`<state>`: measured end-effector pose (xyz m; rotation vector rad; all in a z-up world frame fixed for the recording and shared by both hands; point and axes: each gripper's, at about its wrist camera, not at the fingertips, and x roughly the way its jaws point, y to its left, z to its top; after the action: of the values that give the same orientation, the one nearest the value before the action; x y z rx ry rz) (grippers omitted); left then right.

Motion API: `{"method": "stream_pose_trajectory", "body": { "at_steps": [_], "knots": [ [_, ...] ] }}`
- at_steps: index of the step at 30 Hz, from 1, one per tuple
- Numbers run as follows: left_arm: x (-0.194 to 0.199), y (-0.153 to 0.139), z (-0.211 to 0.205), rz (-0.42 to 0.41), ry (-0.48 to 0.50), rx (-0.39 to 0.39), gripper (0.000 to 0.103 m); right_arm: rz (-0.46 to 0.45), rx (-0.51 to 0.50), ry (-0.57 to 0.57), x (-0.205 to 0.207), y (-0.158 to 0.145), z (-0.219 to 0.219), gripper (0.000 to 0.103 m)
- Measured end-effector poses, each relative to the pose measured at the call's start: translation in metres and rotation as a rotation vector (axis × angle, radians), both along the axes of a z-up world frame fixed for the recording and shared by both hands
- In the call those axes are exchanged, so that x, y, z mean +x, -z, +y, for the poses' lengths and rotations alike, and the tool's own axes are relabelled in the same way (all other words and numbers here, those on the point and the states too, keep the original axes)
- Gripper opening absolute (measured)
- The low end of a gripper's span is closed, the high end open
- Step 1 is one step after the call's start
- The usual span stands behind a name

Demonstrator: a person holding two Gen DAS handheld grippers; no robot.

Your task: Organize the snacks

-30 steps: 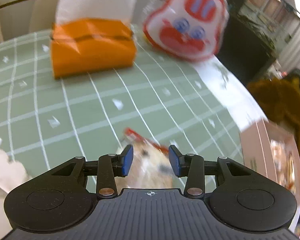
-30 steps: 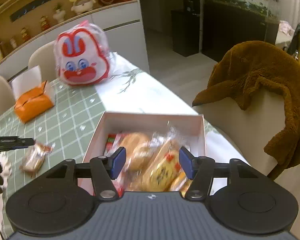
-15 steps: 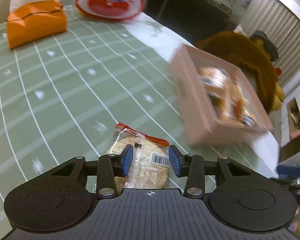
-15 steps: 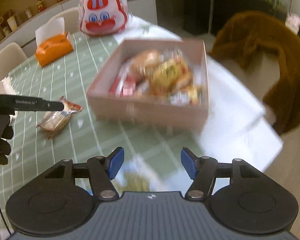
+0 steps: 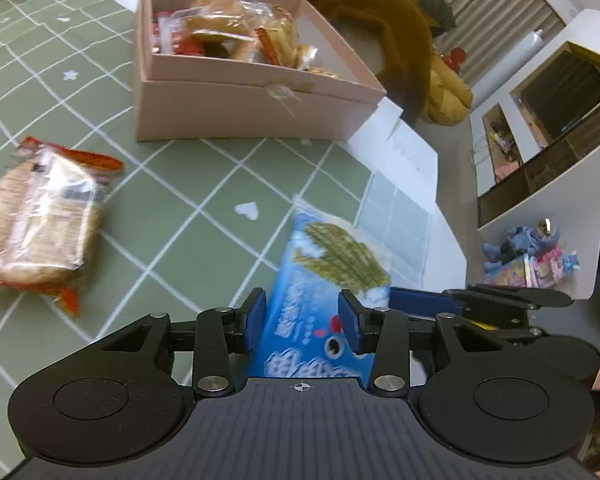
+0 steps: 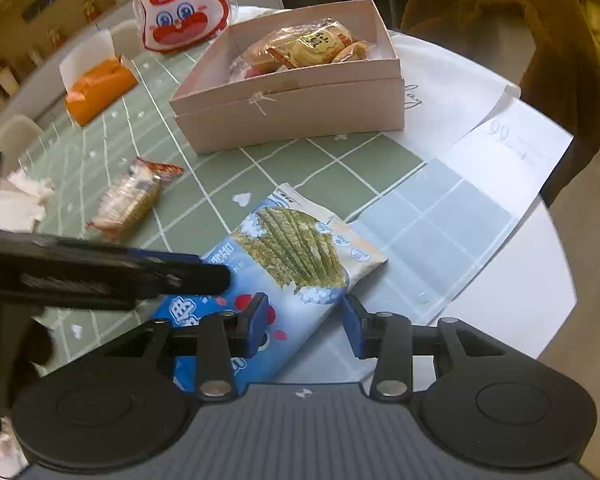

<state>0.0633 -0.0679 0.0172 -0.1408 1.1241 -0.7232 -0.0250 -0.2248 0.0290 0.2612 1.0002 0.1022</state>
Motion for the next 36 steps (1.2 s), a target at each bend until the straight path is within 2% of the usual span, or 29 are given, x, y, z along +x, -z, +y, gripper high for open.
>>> {"method": "stream_pose_trajectory", "body": {
  "at_steps": [2, 5, 9, 13, 16, 19, 22, 24, 27, 29, 31, 32, 33, 36],
  "knots": [
    [0.001, 0.000, -0.004, 0.014, 0.005, -0.011, 0.051, -0.019, 0.005, 0.003, 0.000, 0.001, -0.001, 0.040],
    [0.001, -0.001, -0.005, 0.040, 0.004, -0.011, 0.050, -0.041, 0.002, -0.003, -0.003, 0.002, 0.000, 0.040],
    [-0.003, -0.003, -0.001, 0.039, -0.009, 0.035, 0.034, -0.052, 0.015, -0.011, -0.004, 0.002, -0.002, 0.040],
    [-0.011, -0.007, 0.012, 0.007, -0.052, 0.073, 0.032, -0.052, 0.040, -0.031, 0.001, 0.003, 0.003, 0.040],
    [-0.016, -0.012, 0.035, -0.014, -0.138, 0.071, 0.029, -0.047, 0.044, -0.051, 0.010, -0.001, 0.011, 0.040],
    [-0.020, -0.028, 0.072, -0.055, -0.270, 0.000, 0.029, -0.082, -0.017, -0.077, 0.020, -0.011, 0.025, 0.051],
    [-0.015, -0.045, 0.110, -0.123, -0.443, -0.050, 0.029, -0.112, -0.025, -0.122, 0.034, -0.020, 0.043, 0.061],
    [-0.005, -0.050, 0.132, -0.152, -0.554, -0.063, 0.029, -0.115, -0.027, -0.127, 0.043, -0.023, 0.056, 0.063],
    [0.017, -0.041, 0.152, -0.128, -0.634, -0.075, 0.029, -0.105, -0.020, -0.149, 0.056, -0.025, 0.079, 0.064],
    [0.030, -0.030, 0.157, -0.074, -0.642, -0.089, 0.029, -0.110, -0.019, -0.168, 0.063, -0.025, 0.094, 0.071],
    [0.034, -0.024, 0.164, -0.032, -0.673, -0.118, 0.029, -0.105, -0.018, -0.186, 0.073, -0.023, 0.110, 0.073],
    [0.031, -0.026, 0.172, -0.043, -0.705, -0.127, 0.029, -0.094, -0.021, -0.191, 0.078, -0.021, 0.117, 0.073],
    [0.030, -0.027, 0.177, -0.061, -0.725, -0.115, 0.029, -0.081, -0.024, -0.187, 0.084, -0.019, 0.124, 0.073],
    [0.025, -0.032, 0.188, -0.101, -0.748, 0.004, 0.029, -0.049, -0.007, -0.161, 0.103, -0.013, 0.142, 0.073]
  ]
}}
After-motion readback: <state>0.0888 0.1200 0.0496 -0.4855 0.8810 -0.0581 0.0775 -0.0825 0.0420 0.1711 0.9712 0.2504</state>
